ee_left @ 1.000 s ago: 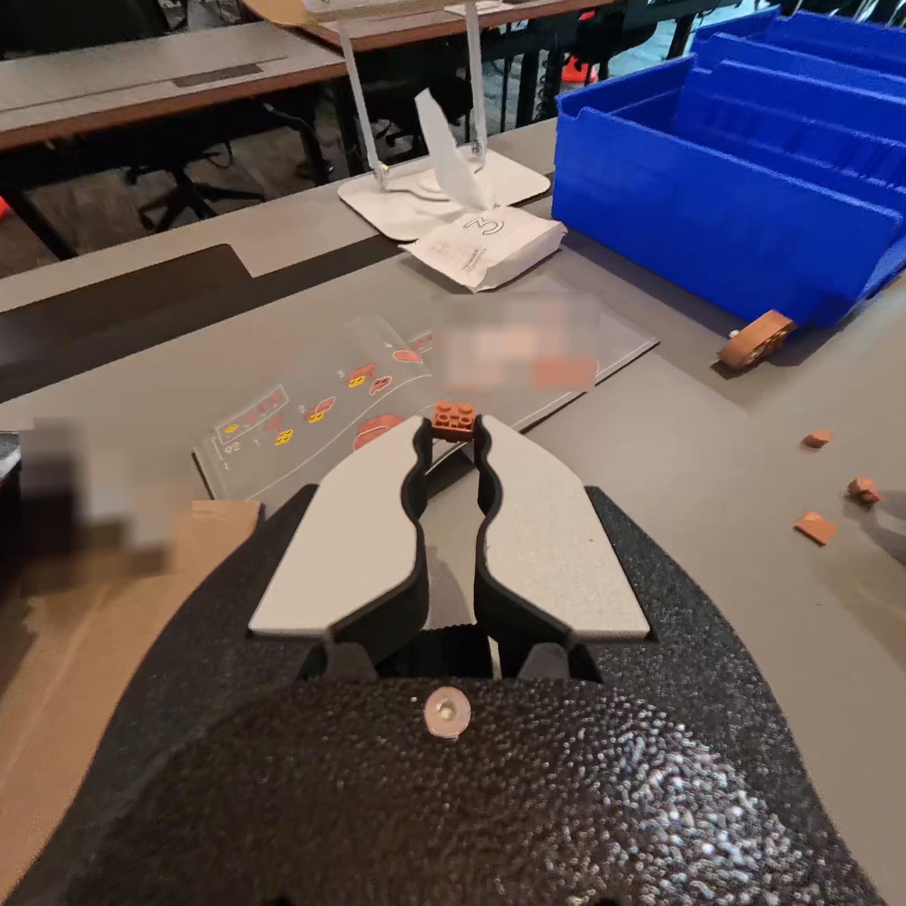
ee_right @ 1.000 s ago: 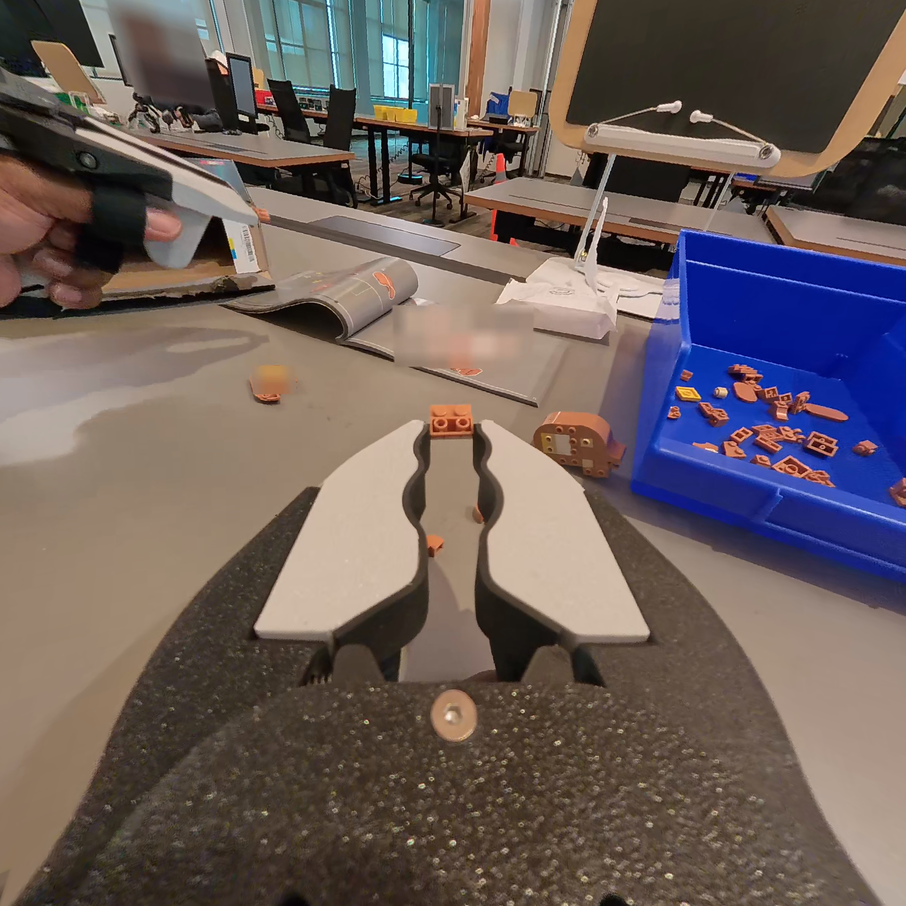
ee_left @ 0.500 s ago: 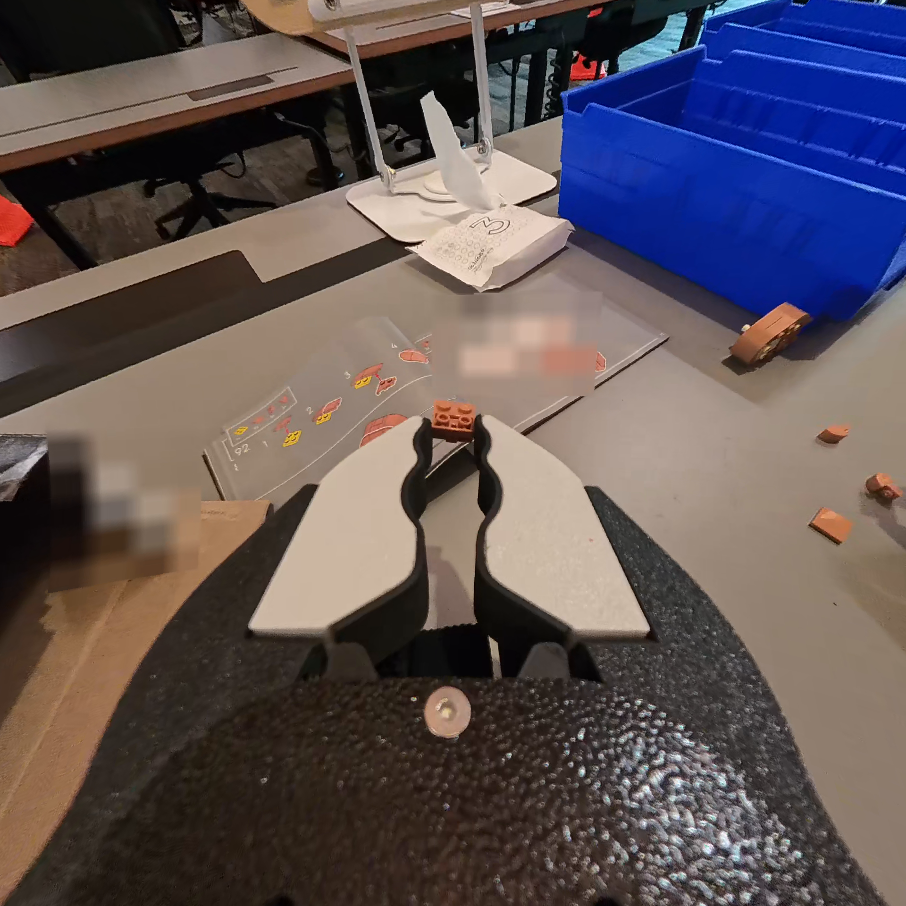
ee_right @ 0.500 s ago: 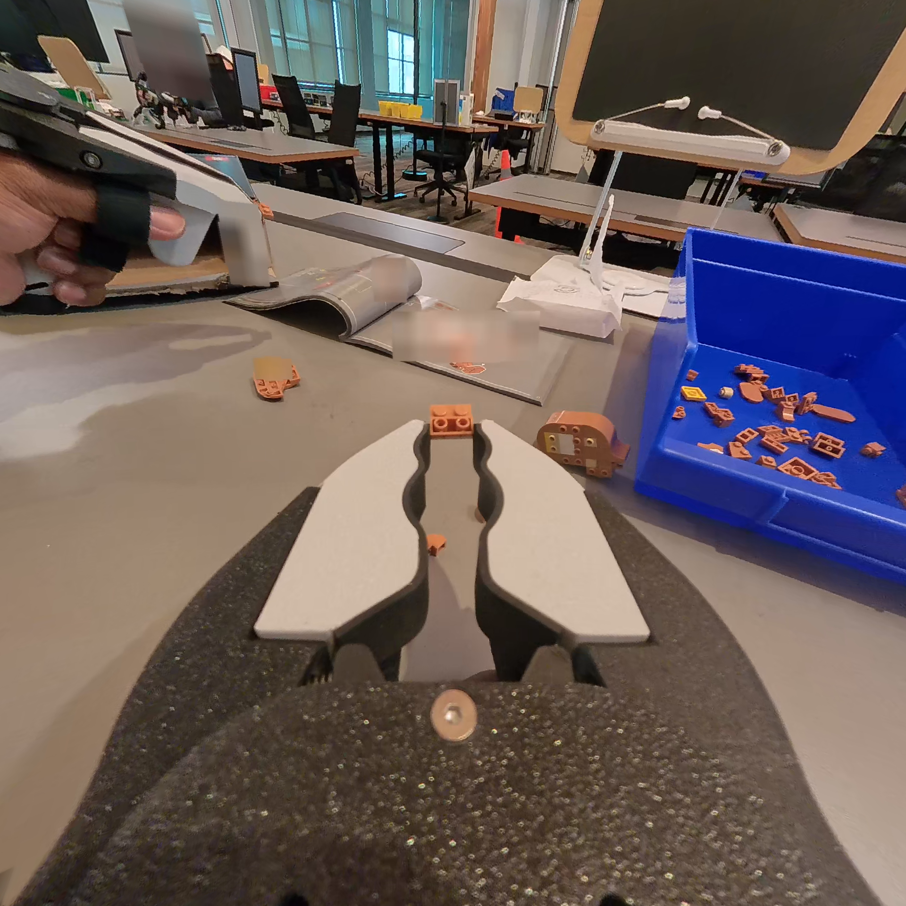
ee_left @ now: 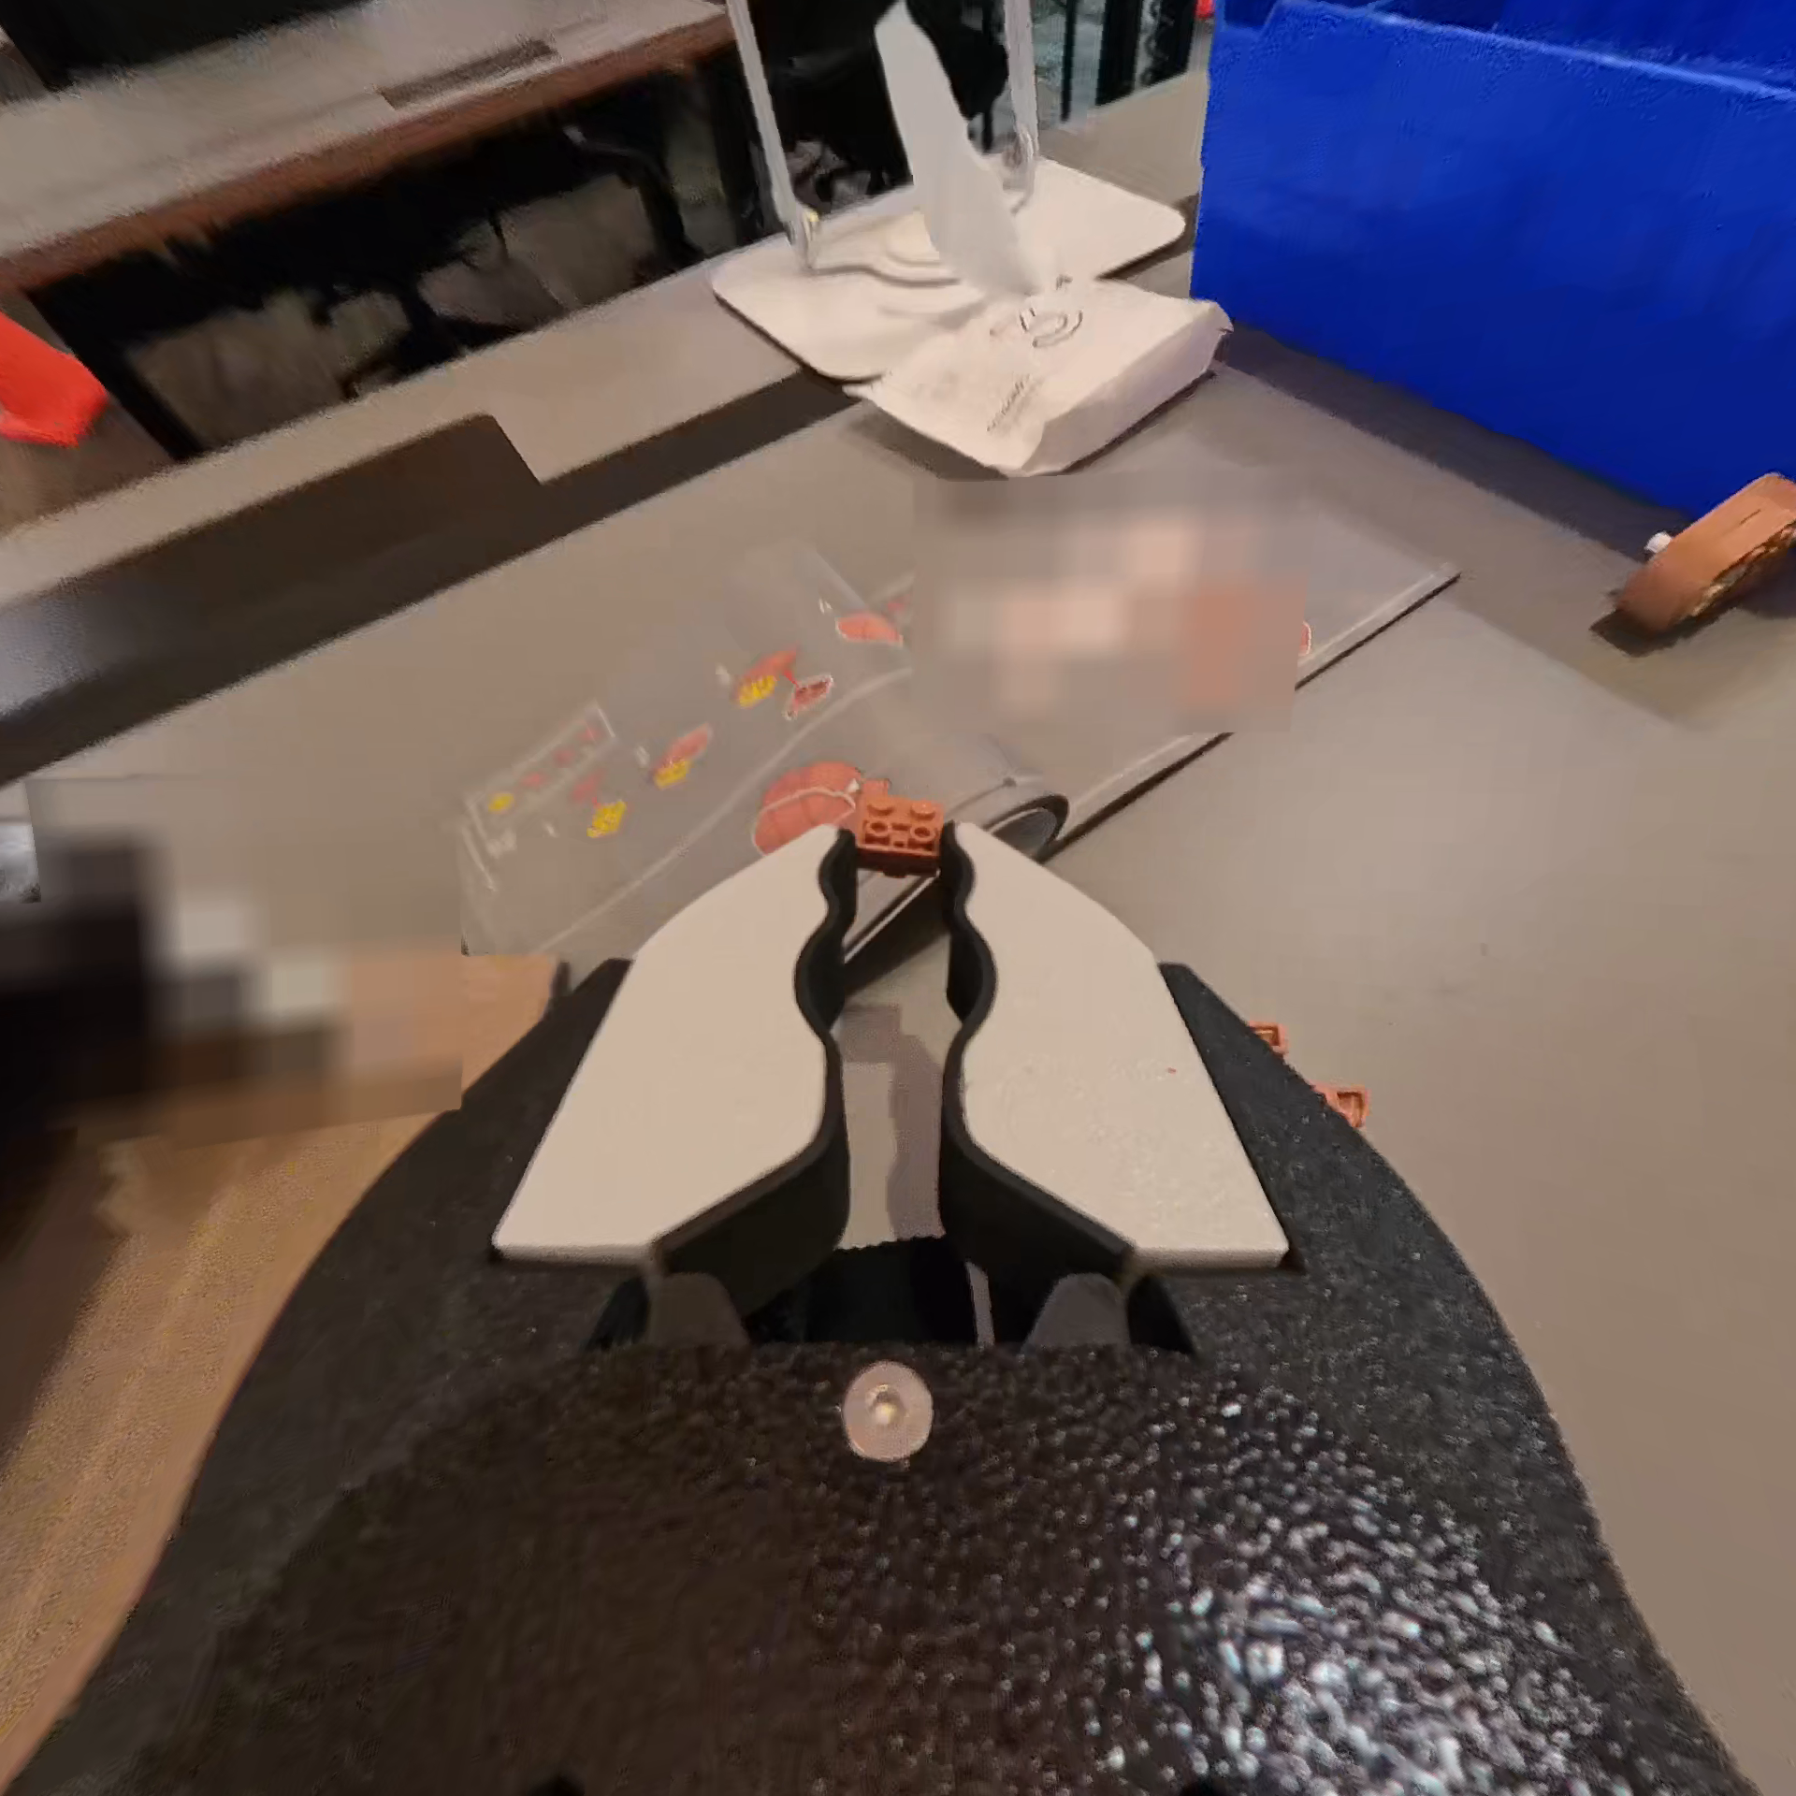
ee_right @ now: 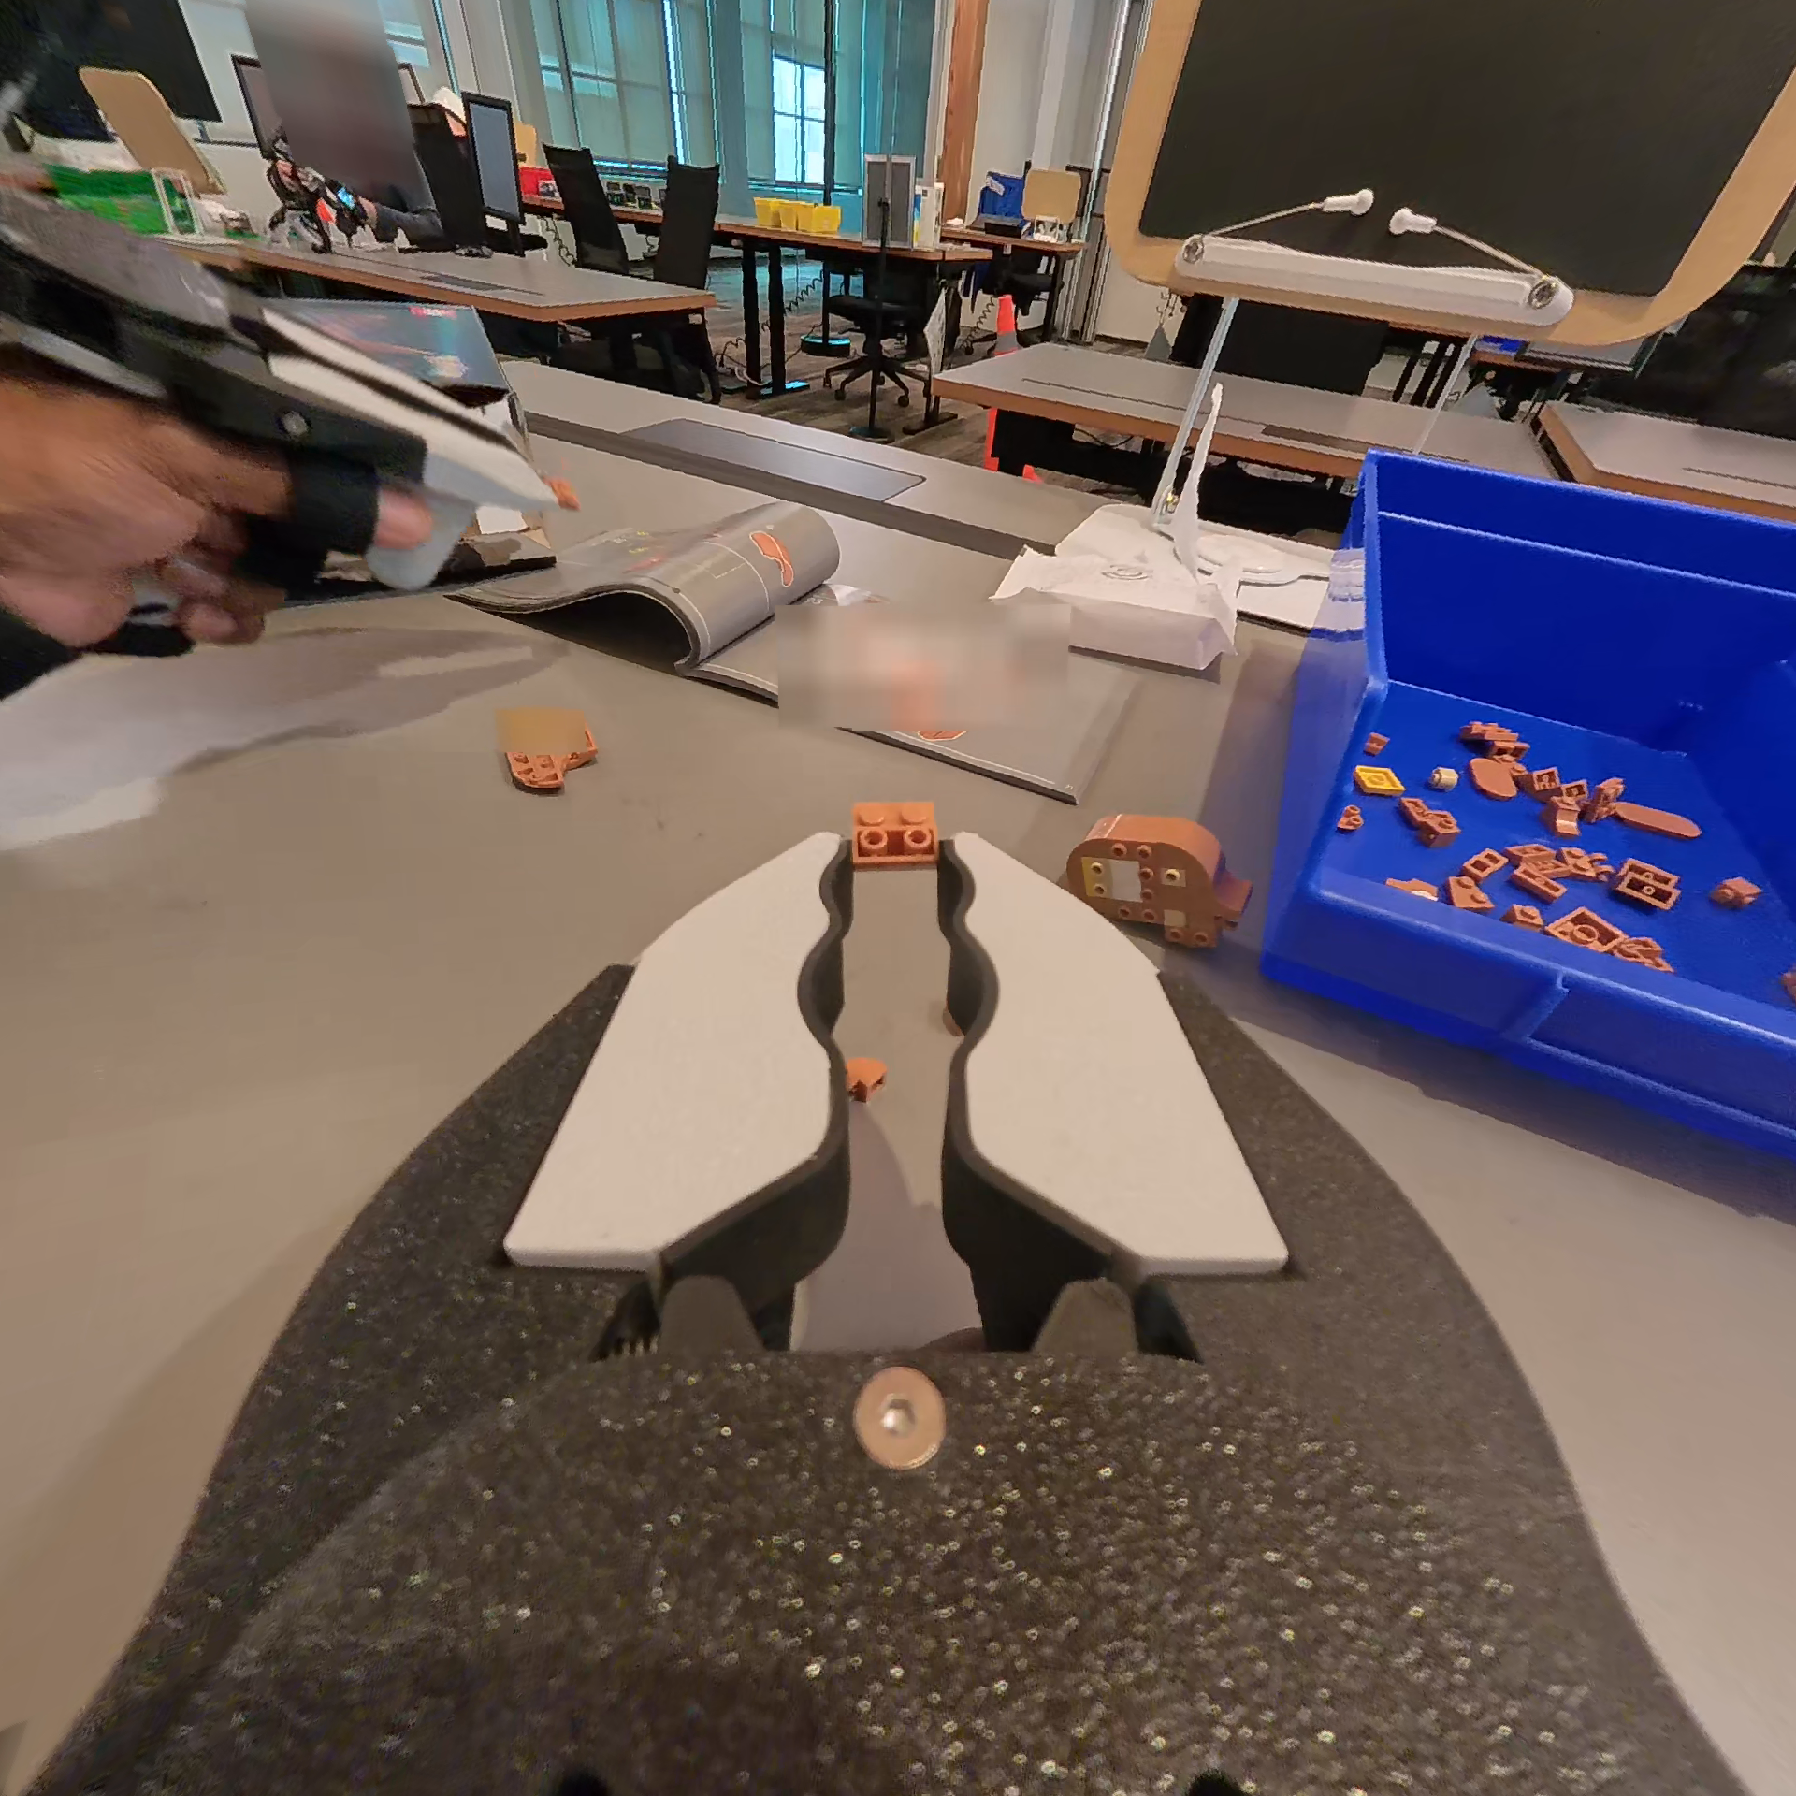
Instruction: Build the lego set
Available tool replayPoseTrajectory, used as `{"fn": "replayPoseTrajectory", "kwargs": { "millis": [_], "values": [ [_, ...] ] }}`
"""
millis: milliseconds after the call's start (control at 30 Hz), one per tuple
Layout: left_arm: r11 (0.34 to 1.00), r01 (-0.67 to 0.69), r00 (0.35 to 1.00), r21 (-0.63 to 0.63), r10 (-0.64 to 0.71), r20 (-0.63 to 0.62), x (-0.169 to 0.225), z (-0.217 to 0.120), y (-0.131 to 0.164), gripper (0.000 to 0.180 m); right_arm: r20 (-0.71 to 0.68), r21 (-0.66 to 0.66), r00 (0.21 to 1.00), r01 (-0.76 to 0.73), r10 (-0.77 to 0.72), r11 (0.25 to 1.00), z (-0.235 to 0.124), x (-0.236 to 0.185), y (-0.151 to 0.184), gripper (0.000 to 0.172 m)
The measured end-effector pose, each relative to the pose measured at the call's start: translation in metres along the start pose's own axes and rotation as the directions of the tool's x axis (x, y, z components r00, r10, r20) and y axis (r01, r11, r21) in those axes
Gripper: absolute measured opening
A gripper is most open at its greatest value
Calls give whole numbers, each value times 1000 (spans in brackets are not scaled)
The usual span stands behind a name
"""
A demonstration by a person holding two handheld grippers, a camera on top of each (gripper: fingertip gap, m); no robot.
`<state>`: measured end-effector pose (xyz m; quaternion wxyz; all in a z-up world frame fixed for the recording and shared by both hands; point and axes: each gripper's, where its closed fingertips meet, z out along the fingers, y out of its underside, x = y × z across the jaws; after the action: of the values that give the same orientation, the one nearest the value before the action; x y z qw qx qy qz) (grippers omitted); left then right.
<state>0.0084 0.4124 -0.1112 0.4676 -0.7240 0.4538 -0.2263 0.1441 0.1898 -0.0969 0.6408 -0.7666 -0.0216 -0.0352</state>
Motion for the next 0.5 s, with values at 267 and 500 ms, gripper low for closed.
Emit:
{"fn": "replayPoseTrajectory", "kwargs": {
  "millis": [267,500],
  "values": [
    [1000,11,1000,2,-11,-24,6,1,8,16,-1,3,1000,7,-7,1000,0,-1,-1,16],
    [1000,6,999,8,-5,-45,15,3,7,16,1,4,1000,6,-6,1000,0,-1,-1,16]
  ]
}}
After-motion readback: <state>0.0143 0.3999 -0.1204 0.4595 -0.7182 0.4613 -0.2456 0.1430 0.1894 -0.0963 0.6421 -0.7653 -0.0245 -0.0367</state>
